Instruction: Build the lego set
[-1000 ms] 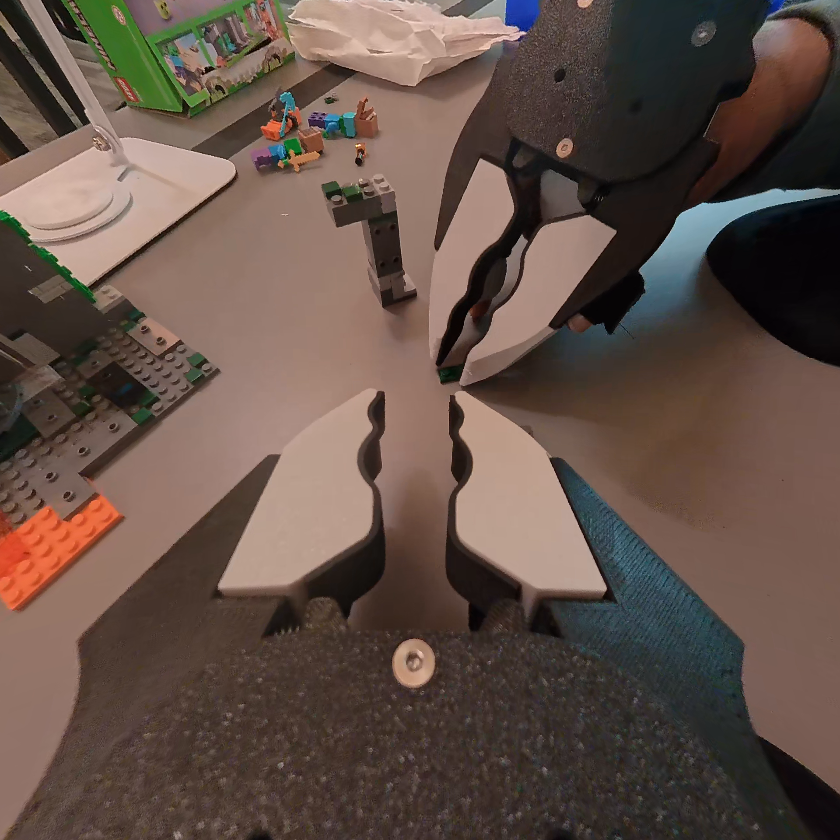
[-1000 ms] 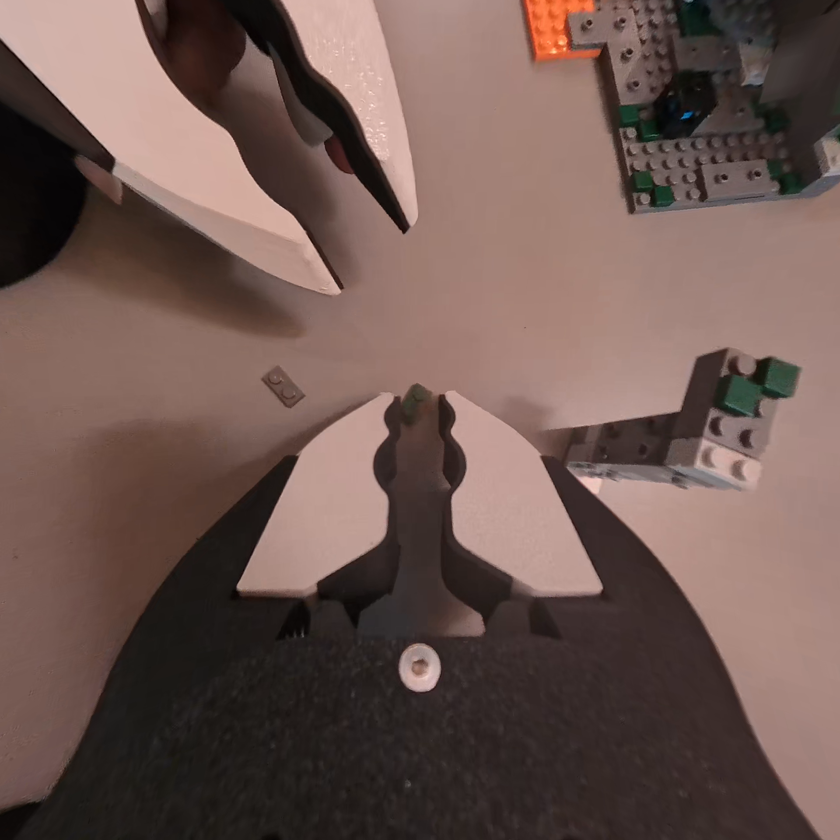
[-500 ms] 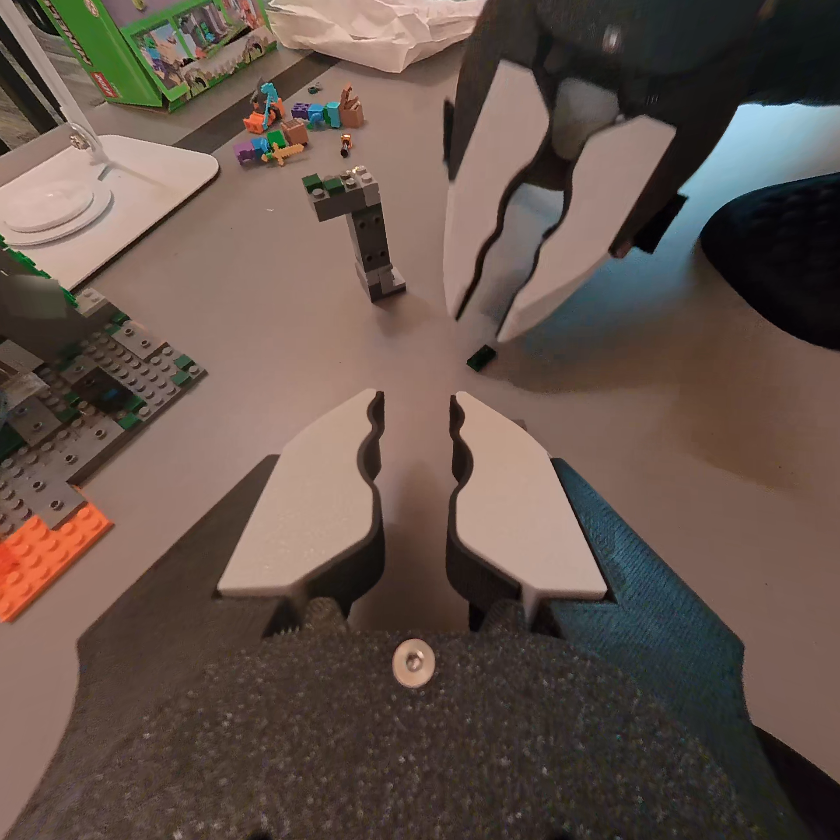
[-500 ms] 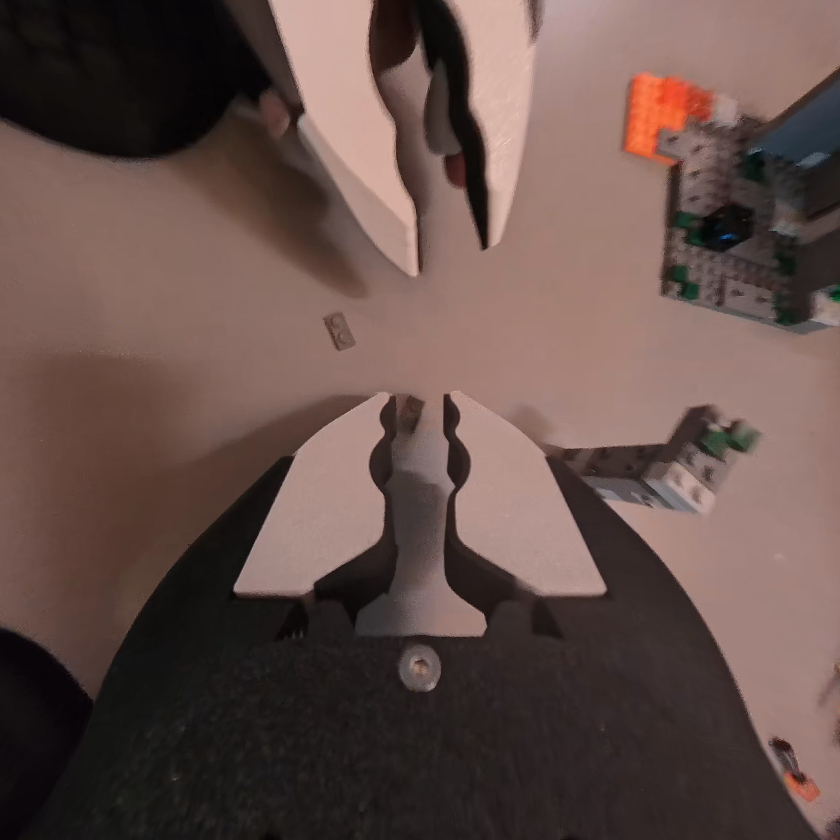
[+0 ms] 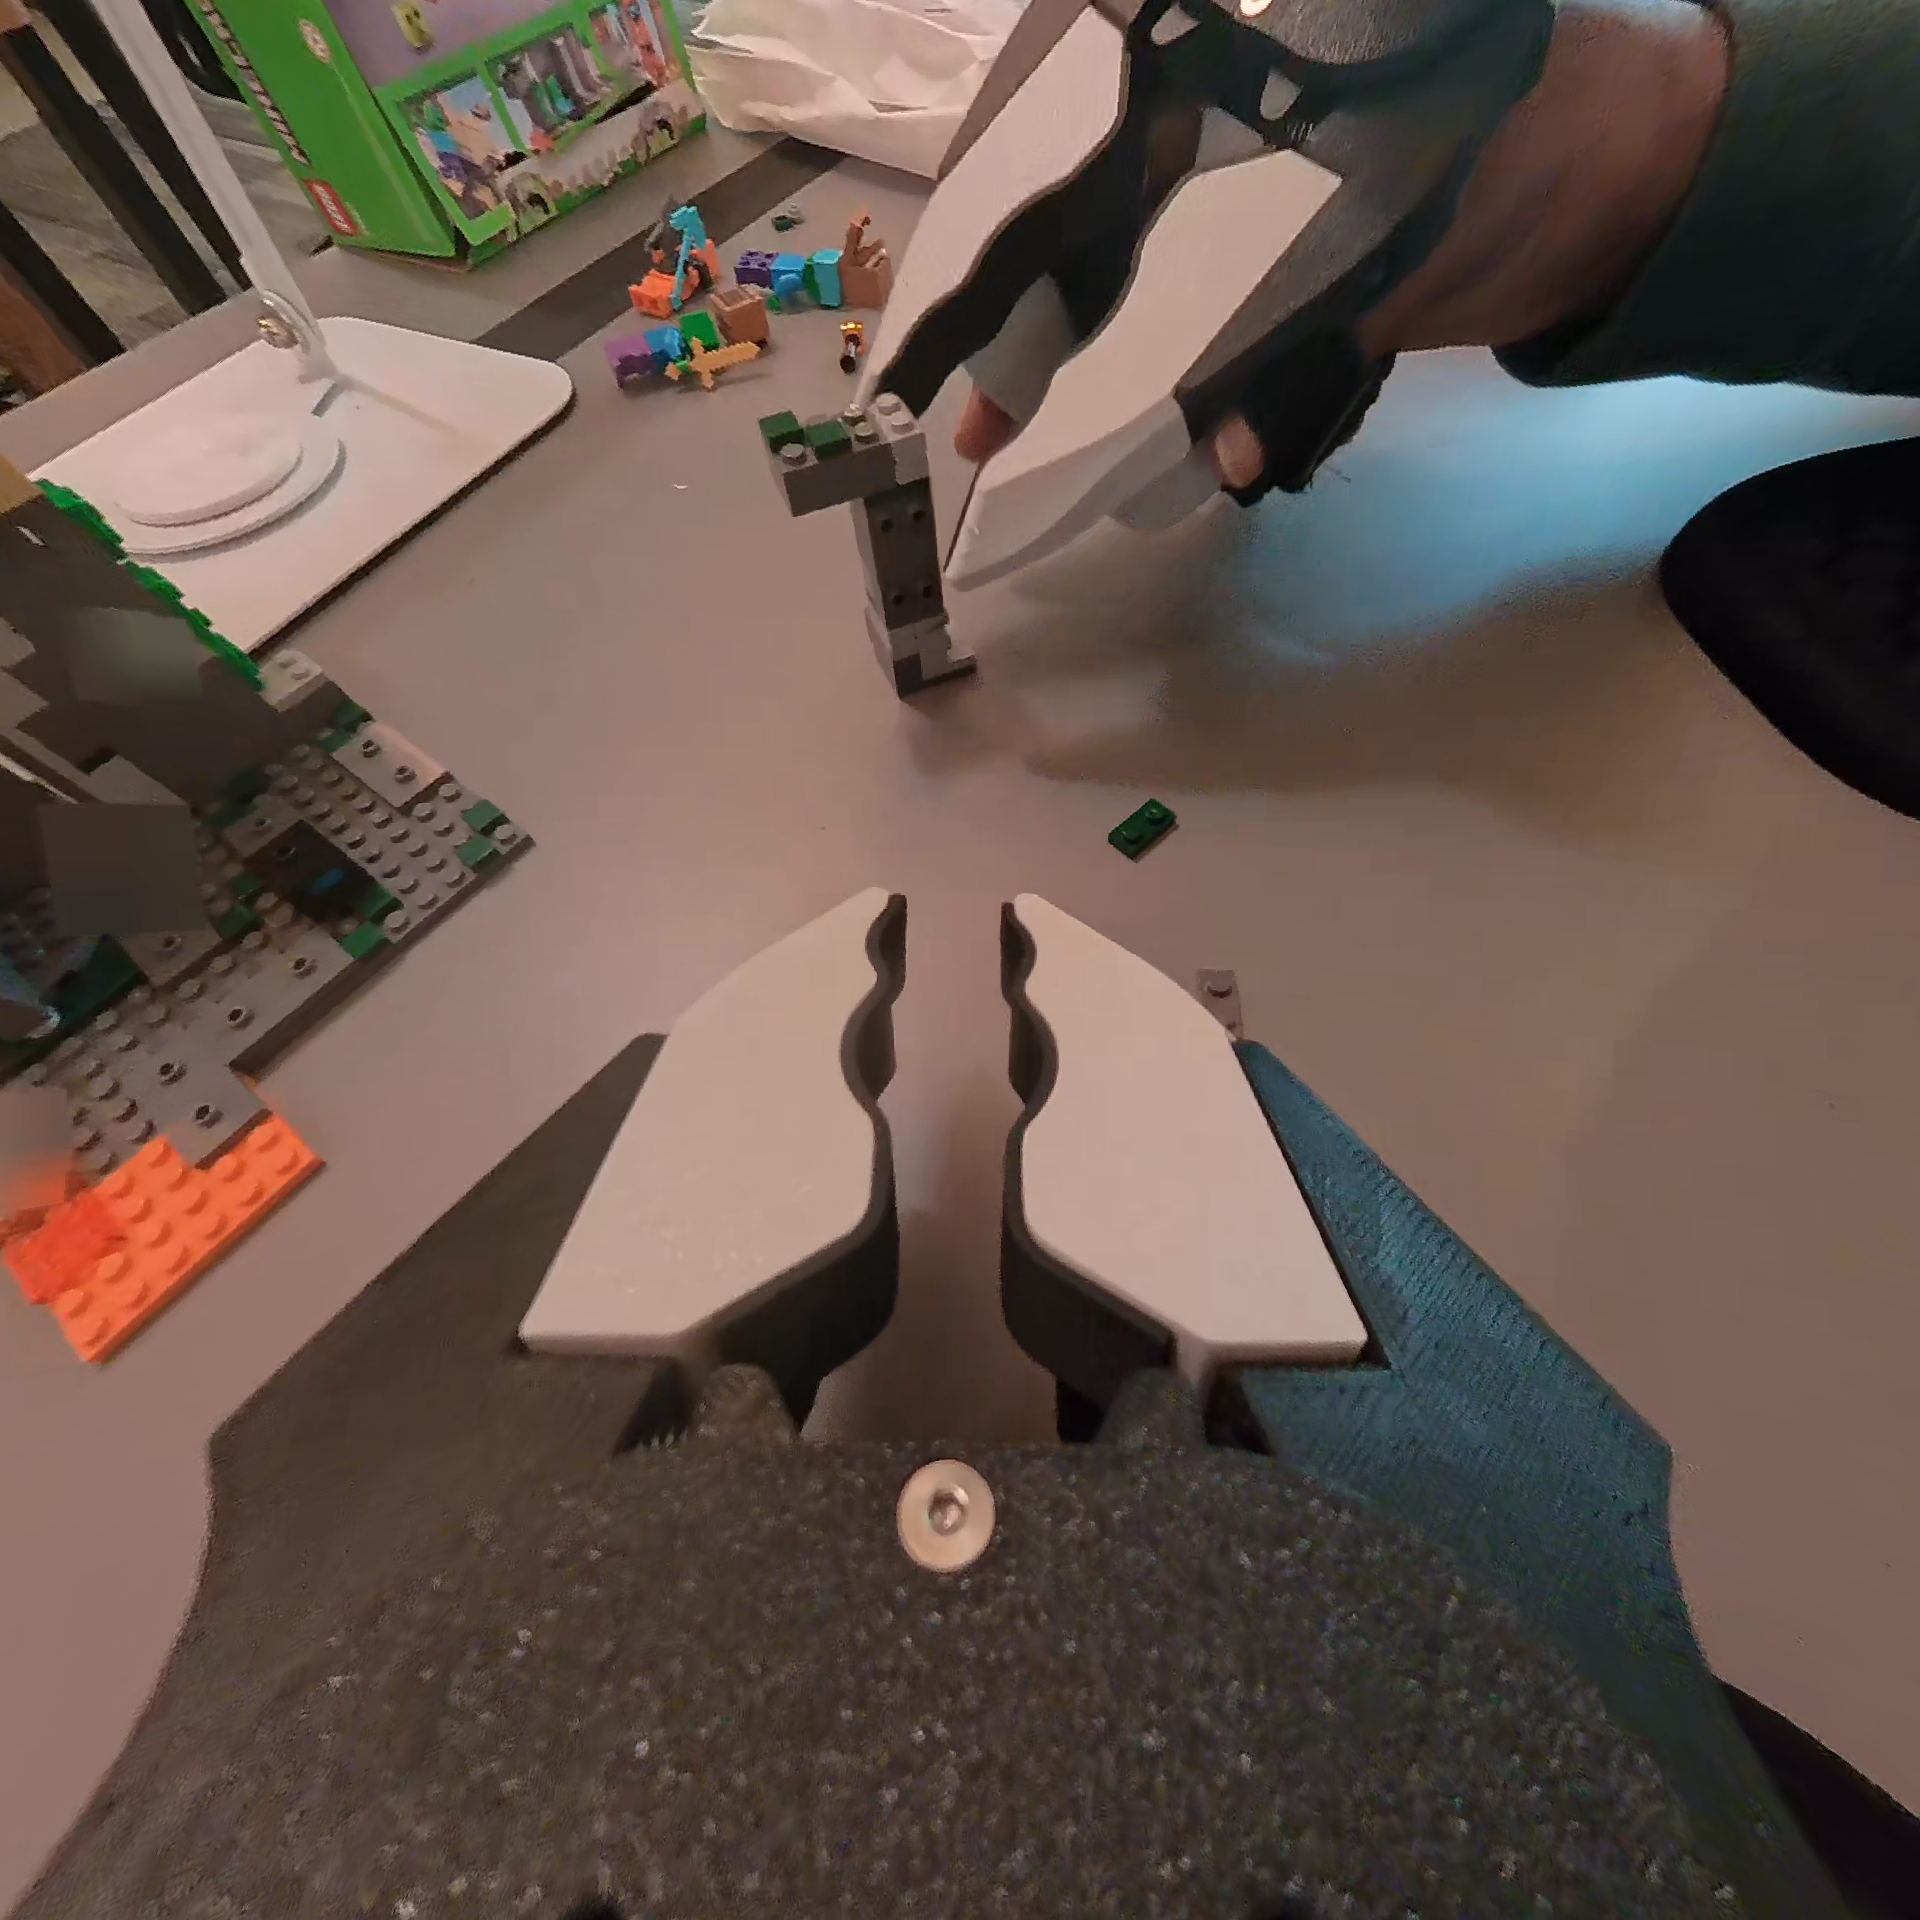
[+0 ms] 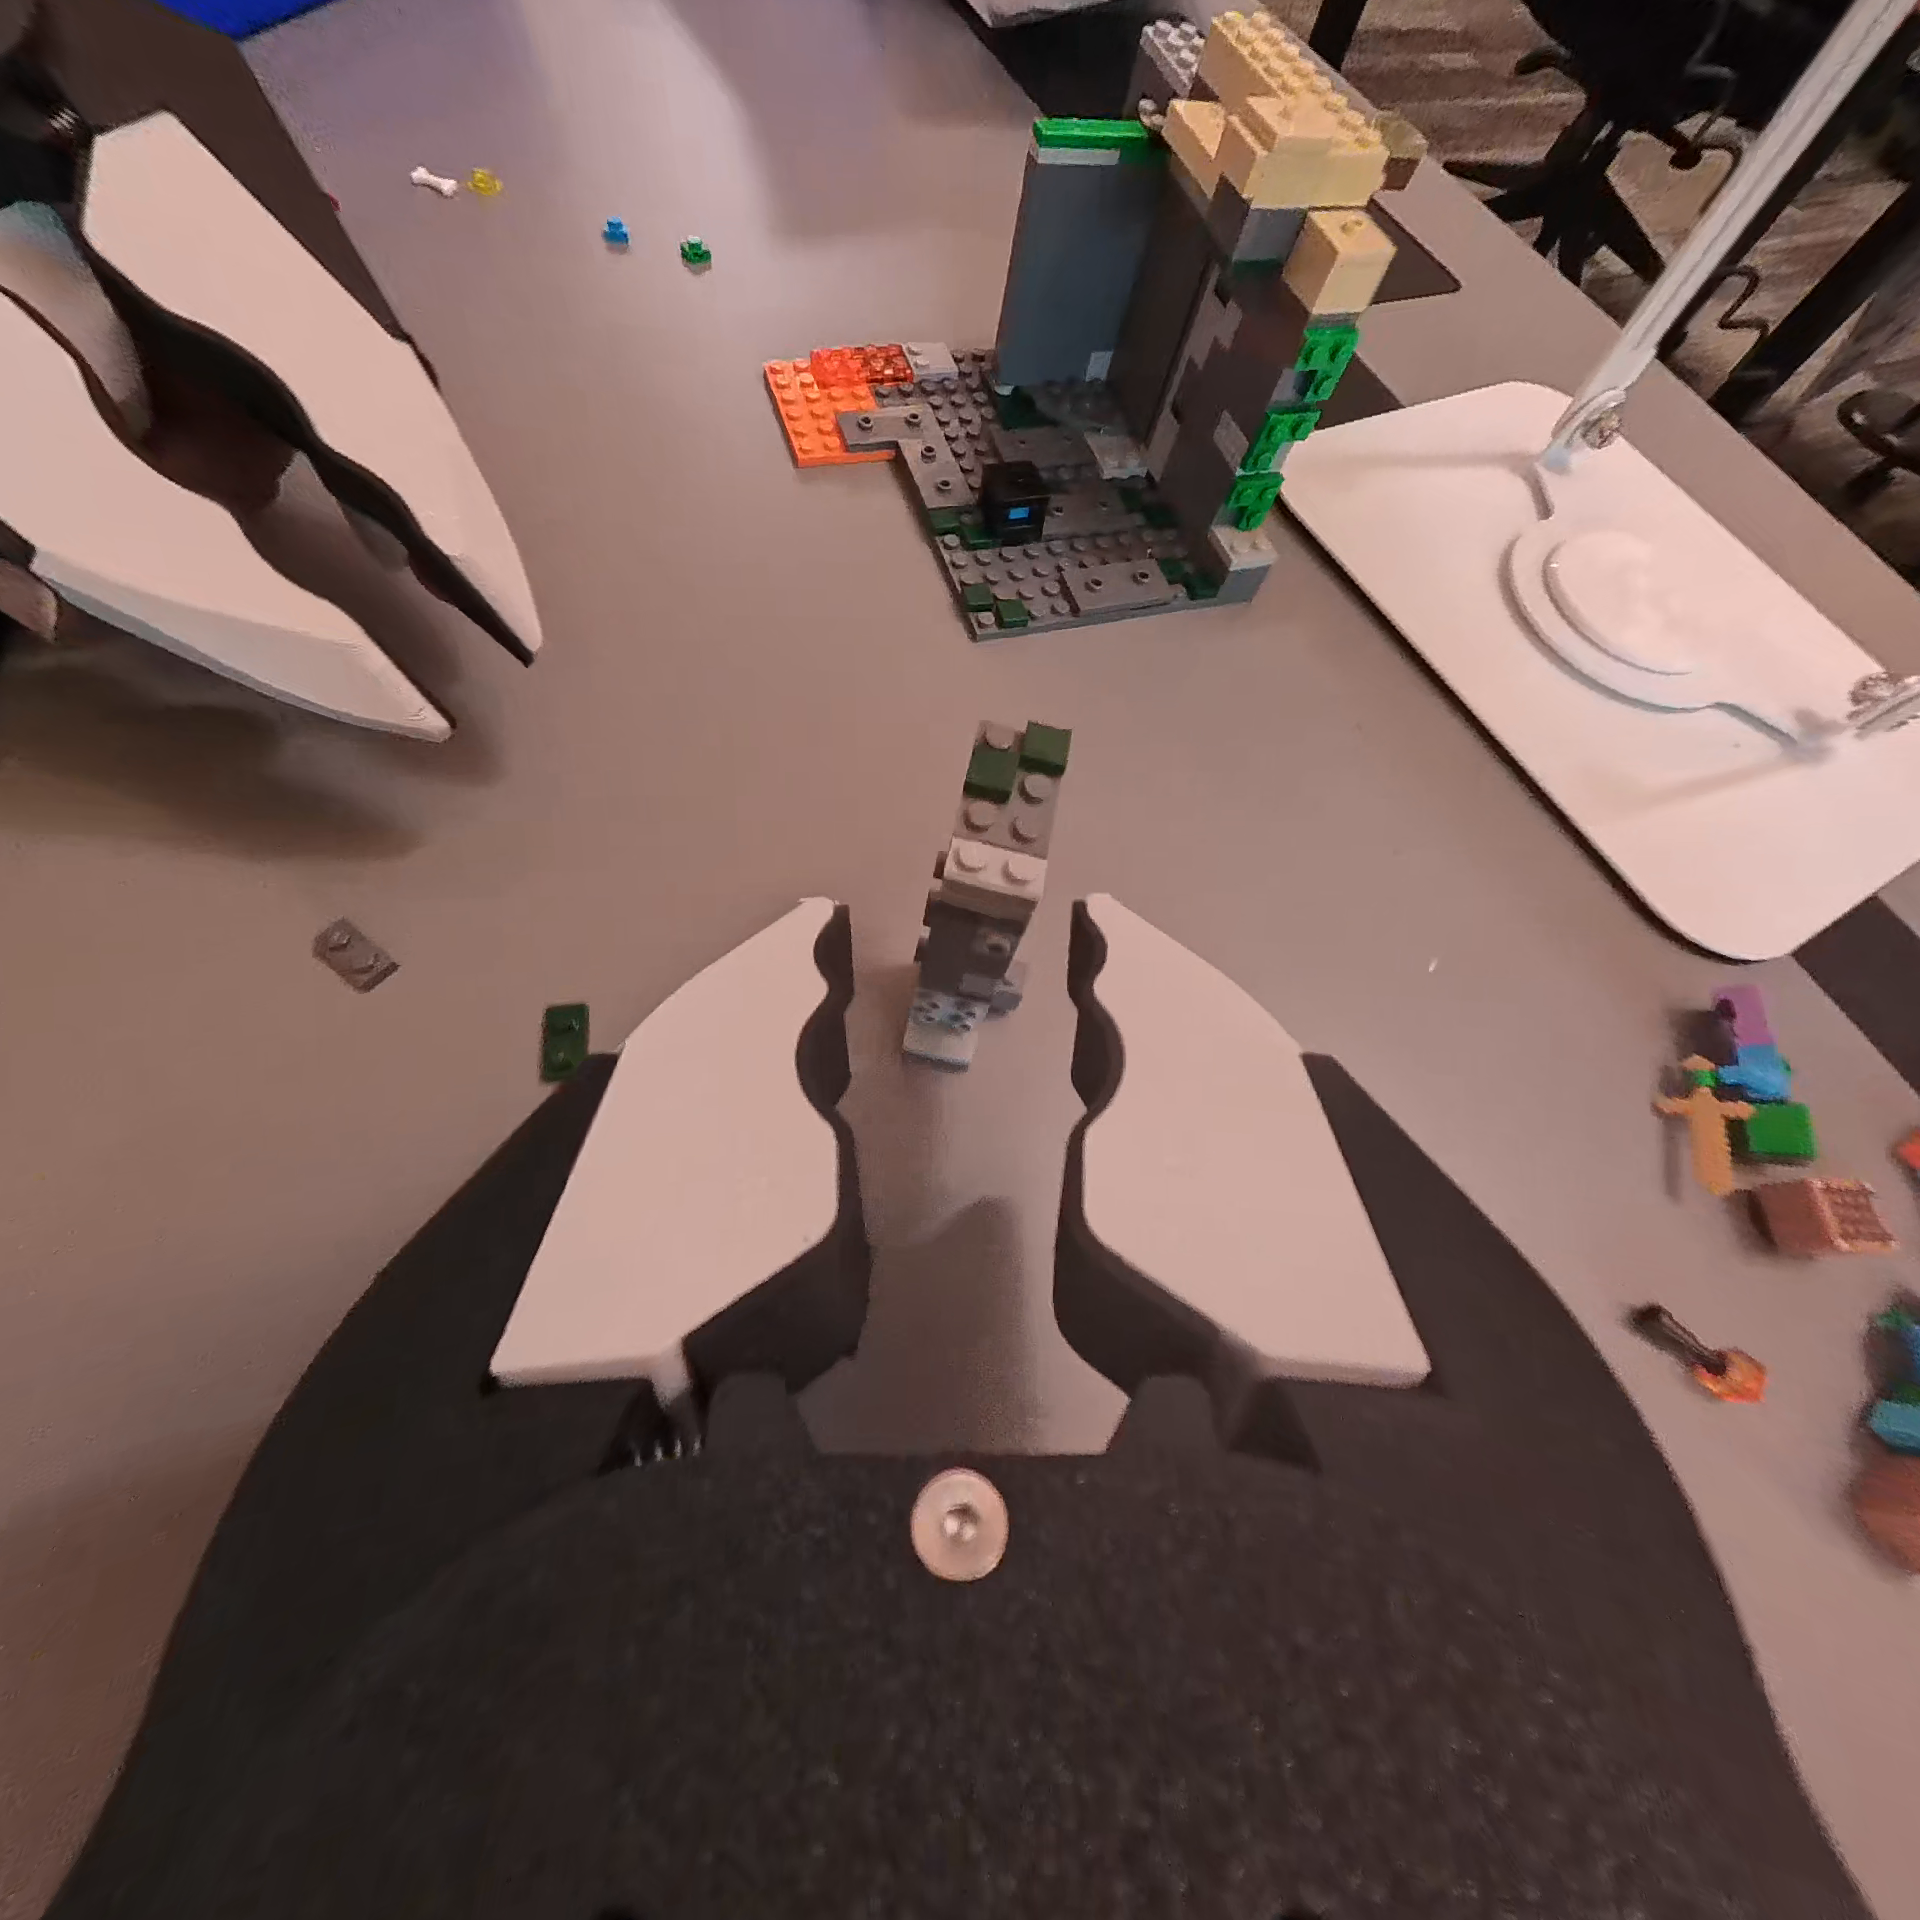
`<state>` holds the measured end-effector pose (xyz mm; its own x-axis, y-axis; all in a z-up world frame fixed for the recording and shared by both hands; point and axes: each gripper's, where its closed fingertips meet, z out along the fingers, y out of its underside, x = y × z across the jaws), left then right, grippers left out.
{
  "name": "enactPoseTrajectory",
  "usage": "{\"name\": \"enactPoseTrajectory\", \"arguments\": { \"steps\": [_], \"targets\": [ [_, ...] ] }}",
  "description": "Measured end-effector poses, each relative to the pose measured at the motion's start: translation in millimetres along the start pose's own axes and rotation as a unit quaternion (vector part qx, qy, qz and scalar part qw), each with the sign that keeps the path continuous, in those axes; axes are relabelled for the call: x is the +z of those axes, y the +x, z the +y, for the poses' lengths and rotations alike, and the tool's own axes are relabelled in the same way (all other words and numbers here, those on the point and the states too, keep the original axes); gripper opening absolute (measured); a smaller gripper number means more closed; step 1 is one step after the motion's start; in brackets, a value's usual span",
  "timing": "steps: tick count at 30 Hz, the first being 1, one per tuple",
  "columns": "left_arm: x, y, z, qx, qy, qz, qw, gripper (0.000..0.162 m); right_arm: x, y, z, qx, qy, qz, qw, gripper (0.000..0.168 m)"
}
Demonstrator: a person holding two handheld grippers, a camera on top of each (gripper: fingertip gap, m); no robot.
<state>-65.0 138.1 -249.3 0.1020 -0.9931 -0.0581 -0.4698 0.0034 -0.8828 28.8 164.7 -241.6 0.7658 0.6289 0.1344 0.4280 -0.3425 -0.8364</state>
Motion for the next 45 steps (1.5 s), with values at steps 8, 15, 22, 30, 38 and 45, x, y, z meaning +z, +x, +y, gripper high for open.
{"name": "enactPoseTrajectory", "arguments": {
  "steps": [8, 15, 22, 30, 38, 45],
  "targets": [
    [1, 2, 1, 0.019, -0.005, -0.005, 1.000, 0.015, 11, 1, 4, 0.012, -0.010, 0.025, 1.000, 0.020],
    [2, 4, 1, 0.028, -0.003, -0.001, 1.000, 0.017, 5, -20, 5, 0.018, -0.011, 0.032, 0.999, 0.020],
    [2, 6, 0, 0.037, -0.002, 0.000, 0.999, 0.018, 3, -36, 3, 0.003, -0.005, 0.034, 0.999, 0.020],
    [2, 5, 0, 0.040, 0.001, -0.004, 0.999, 0.018, 3, -33, 4, 0.030, 0.007, 0.032, 0.999, 0.020],
    [1, 3, -1, 0.036, 0.004, -0.006, 0.999, 0.019, -1, -35, -2, 0.026, 0.022, 0.027, 0.999, 0.022],
    [2, -1, -3, 0.035, 0.007, -0.017, 0.999, 0.019, -26, -31, -25, 0.039, 0.067, 0.033, 0.996, 0.033]
  ]
}}
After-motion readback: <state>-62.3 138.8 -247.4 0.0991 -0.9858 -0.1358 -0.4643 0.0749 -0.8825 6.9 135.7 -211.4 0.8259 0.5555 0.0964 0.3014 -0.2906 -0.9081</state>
